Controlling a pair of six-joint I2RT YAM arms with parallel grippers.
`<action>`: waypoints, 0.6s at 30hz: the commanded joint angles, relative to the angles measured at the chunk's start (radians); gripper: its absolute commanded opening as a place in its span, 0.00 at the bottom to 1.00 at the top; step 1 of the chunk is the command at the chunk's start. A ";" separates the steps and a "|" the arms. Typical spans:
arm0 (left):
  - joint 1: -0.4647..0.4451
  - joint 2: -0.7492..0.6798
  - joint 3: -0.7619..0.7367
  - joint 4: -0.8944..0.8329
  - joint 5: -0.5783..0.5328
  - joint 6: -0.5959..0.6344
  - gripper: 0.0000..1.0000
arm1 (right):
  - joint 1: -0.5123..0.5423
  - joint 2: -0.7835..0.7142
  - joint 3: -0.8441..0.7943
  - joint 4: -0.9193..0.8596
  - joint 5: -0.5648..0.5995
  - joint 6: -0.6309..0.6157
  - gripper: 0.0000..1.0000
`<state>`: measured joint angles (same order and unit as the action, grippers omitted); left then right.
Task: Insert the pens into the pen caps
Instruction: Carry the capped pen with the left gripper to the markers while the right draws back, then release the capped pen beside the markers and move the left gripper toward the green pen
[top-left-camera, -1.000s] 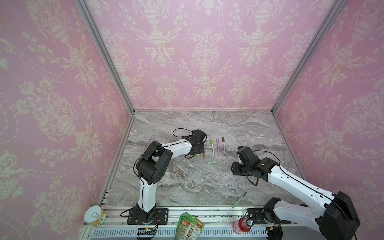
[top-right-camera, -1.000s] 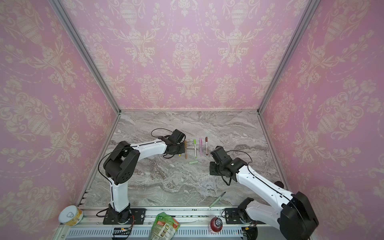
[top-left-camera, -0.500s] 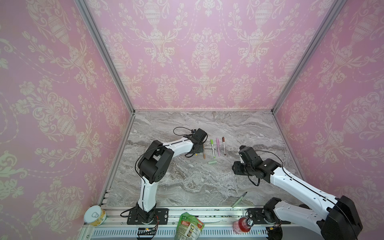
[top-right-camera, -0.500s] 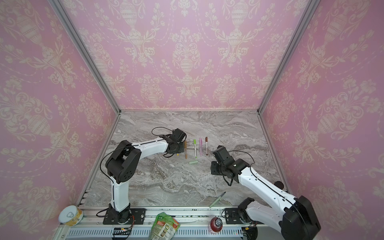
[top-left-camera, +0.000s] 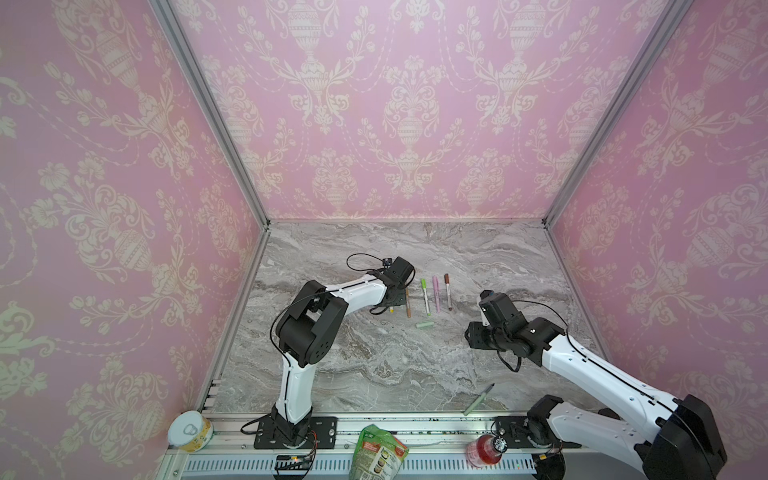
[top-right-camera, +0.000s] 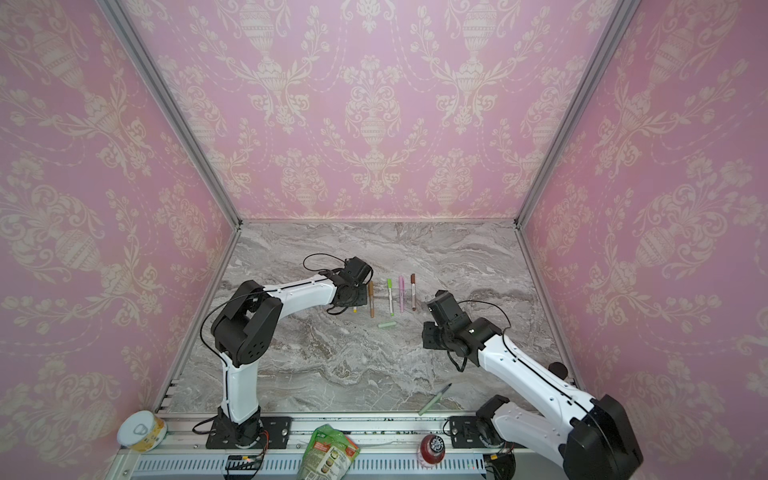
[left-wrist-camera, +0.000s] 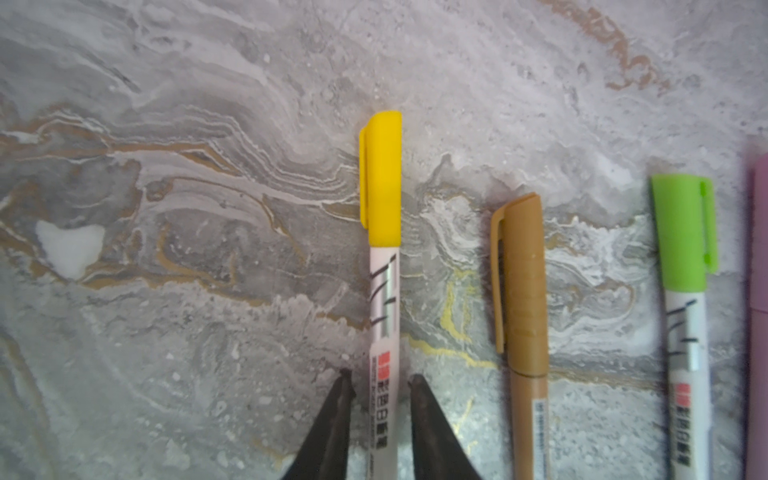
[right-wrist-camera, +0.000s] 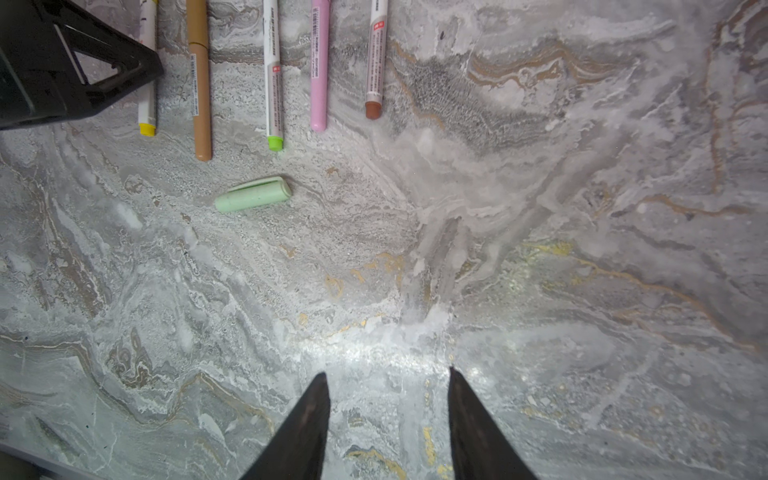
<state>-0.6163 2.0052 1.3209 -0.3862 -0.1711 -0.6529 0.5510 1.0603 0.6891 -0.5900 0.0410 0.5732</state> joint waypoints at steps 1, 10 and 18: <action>0.013 -0.048 -0.040 0.016 -0.004 0.014 0.38 | -0.008 -0.021 0.018 -0.036 0.001 -0.027 0.48; 0.000 -0.311 -0.134 0.208 0.109 0.114 0.49 | -0.075 -0.067 0.128 -0.050 -0.007 -0.041 0.59; -0.187 -0.510 -0.187 0.150 0.324 0.347 0.59 | -0.376 -0.079 0.175 0.119 -0.324 0.160 0.61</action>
<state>-0.7227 1.5150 1.1763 -0.1909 0.0425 -0.4309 0.2546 0.9886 0.8482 -0.5602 -0.1112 0.6125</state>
